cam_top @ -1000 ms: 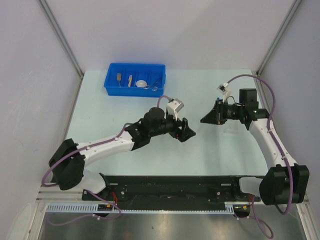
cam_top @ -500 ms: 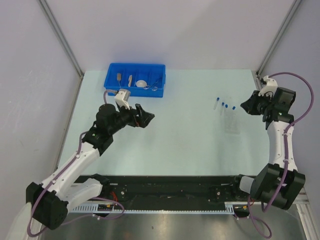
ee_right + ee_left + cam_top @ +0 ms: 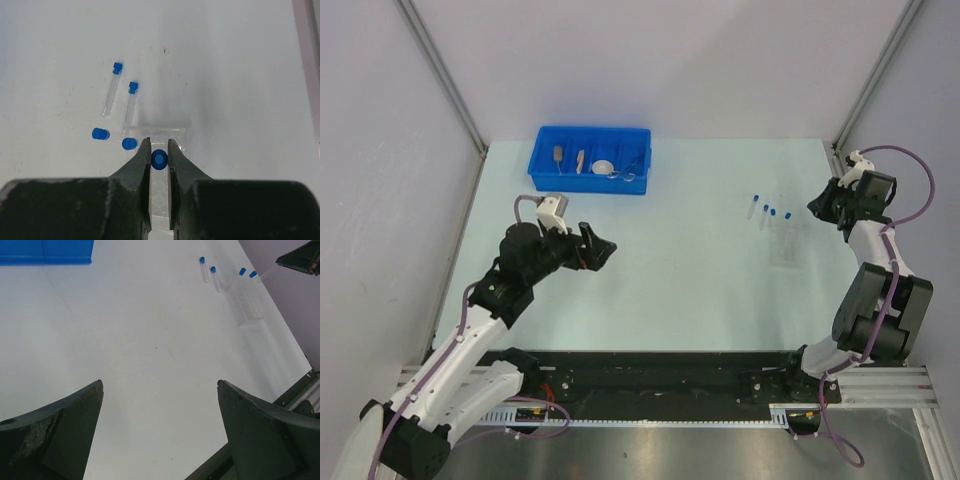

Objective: Organize the chemistry lab equipment

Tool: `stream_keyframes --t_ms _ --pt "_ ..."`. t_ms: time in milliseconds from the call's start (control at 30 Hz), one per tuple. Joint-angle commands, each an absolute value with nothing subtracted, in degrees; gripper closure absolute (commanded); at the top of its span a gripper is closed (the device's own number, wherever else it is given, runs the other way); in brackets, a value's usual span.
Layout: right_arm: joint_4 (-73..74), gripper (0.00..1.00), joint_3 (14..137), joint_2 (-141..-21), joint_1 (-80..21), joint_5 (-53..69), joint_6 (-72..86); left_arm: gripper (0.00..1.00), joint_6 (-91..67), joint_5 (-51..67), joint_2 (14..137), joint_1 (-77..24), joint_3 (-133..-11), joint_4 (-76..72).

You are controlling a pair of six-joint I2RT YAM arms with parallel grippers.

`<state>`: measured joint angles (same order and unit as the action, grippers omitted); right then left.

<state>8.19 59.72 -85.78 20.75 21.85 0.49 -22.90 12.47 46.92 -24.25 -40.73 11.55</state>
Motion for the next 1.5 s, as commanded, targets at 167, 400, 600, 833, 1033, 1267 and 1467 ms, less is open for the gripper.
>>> stream_keyframes --t_ms 167,400,600,833,1033,1267,1467 --pt "2.02 0.94 60.91 -90.44 20.39 21.97 4.92 0.00 -23.20 13.18 44.30 -23.73 -37.62 11.51" --pt "0.70 0.94 61.43 -91.93 20.04 21.97 5.01 0.00 -23.29 13.45 44.12 -23.64 -37.27 10.99" --pt "0.70 0.93 61.96 -93.43 19.78 22.59 5.36 0.00 -23.82 13.71 43.68 -23.73 -36.30 10.72" --pt "0.97 0.93 63.10 -95.18 19.42 23.20 5.98 0.00 -24.17 13.89 43.68 -23.73 -35.77 10.46" --pt "1.14 0.92 63.81 -96.59 19.25 23.12 5.71 0.00 -24.43 14.24 44.21 -23.64 -35.33 9.67" --pt "1.41 0.92 64.25 -97.64 19.16 22.68 5.10 0.00 -24.52 14.41 44.39 -23.73 -34.89 9.32" --pt "2.20 0.89 64.25 -97.74 18.72 22.32 3.96 0.00 -24.61 14.50 44.21 -23.64 -34.81 9.23"
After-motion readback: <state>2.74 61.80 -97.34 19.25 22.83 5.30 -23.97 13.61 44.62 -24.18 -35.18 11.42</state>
